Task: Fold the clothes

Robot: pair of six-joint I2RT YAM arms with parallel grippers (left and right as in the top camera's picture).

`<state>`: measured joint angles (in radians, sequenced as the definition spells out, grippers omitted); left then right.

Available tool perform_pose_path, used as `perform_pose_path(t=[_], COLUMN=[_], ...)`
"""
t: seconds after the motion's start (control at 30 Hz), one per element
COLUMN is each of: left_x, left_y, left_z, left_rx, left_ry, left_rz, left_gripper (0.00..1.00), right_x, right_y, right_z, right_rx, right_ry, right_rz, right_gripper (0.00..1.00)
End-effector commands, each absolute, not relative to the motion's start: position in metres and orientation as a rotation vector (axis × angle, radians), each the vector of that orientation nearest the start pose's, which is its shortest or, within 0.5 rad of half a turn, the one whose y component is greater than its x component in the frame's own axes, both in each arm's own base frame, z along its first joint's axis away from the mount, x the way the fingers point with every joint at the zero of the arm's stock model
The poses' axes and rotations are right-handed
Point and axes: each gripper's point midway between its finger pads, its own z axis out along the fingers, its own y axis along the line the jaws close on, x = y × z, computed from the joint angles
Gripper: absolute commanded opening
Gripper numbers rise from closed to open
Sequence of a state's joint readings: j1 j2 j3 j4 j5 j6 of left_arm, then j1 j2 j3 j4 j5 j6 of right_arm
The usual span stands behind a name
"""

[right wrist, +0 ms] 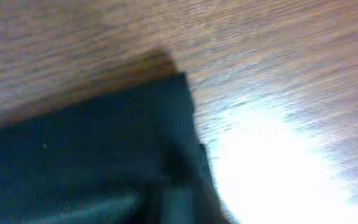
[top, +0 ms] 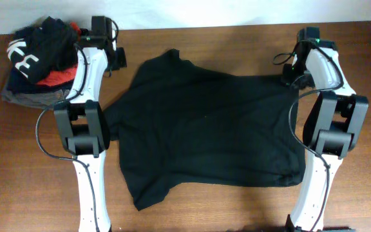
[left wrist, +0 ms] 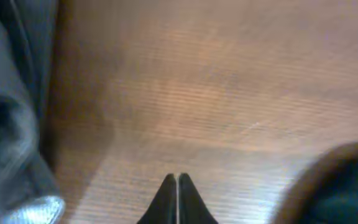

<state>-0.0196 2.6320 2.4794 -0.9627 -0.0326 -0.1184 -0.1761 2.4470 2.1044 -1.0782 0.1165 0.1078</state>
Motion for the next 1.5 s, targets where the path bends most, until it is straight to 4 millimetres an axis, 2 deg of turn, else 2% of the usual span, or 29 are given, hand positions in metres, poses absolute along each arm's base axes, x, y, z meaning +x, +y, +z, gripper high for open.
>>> perform_pose_path(t=[0.0, 0.03, 0.07, 0.17, 0.33, 0.47, 0.5, 0.53, 0.7, 0.8, 0.97, 1.03, 1.07, 1.13, 1.23, 1.27, 1.47], left_x=[0.625, 0.624, 0.624, 0.621, 0.619, 0.623, 0.623, 0.622, 0.613, 0.61, 0.612, 0.613, 0.613, 0.614, 0.616, 0.616, 0.62], left_y=[-0.046, -0.059, -0.075, -0.112, -0.147, -0.171, -0.175, -0.179, -0.19, -0.193, -0.192, -0.192, -0.192, -0.19, -0.185, -0.183, -0.176], left_z=[0.101, 0.11, 0.118, 0.125, 0.106, 0.076, 0.066, 0.058, 0.012, -0.001, -0.004, -0.004, -0.004, -0.004, -0.005, -0.005, -0.012], left_rx=[-0.034, 0.005, 0.054, 0.147, 0.232, 0.277, 0.285, 0.293, 0.317, 0.327, 0.322, 0.322, 0.322, 0.318, 0.307, 0.303, 0.289], left_ry=[2.573, 2.56, 2.544, 2.522, 2.529, 2.533, 2.541, 2.549, 2.622, 2.642, 2.64, 2.635, 2.633, 2.634, 2.633, 2.632, 2.629], left_rz=[-0.146, -0.196, -0.259, -0.351, -0.331, -0.342, -0.344, -0.346, -0.309, -0.304, -0.271, -0.272, -0.272, -0.262, -0.219, -0.206, -0.149], left_gripper=[0.21, 0.28, 0.4, 0.64, 0.65, 0.65, 0.64, 0.58, 0.18, 0.12, 0.1, 0.09, 0.09, 0.07, 0.01, 0.01, 0.01], right_x=[0.518, 0.521, 0.524, 0.53, 0.523, 0.515, 0.514, 0.513, 0.511, 0.511, 0.51, 0.512, 0.514, 0.516, 0.518, 0.519, 0.52], right_y=[-0.116, -0.112, -0.106, -0.086, -0.066, -0.06, -0.058, -0.057, -0.053, -0.051, -0.051, -0.051, -0.051, -0.052, -0.053, -0.054, -0.065], right_z=[0.047, 0.054, 0.06, 0.072, 0.072, 0.07, 0.069, 0.069, 0.068, 0.068, 0.06, 0.052, 0.047, 0.035, 0.016, 0.011, -0.014], right_rx=[0.445, 0.441, 0.434, 0.408, 0.399, 0.389, 0.387, 0.385, 0.377, 0.372, 0.374, 0.361, 0.349, 0.349, 0.347, 0.347, 0.353], right_ry=[2.879, 2.871, 2.865, 2.849, 2.884, 2.922, 2.927, 2.931, 2.944, 2.946, 2.955, 2.956, 2.953, 2.95, 2.939, 2.934, 2.918], right_rz=[-0.185, -0.145, -0.092, 0.083, 0.236, 0.247, 0.248, 0.249, 0.251, 0.251, 0.252, 0.25, 0.25, 0.249, 0.24, 0.233, 0.136], right_gripper=[0.66, 0.79, 0.87, 0.92, 0.92, 0.92, 0.92, 0.92, 0.92, 0.92, 0.91, 0.85, 0.72, 0.35, 0.09, 0.04, 0.04])
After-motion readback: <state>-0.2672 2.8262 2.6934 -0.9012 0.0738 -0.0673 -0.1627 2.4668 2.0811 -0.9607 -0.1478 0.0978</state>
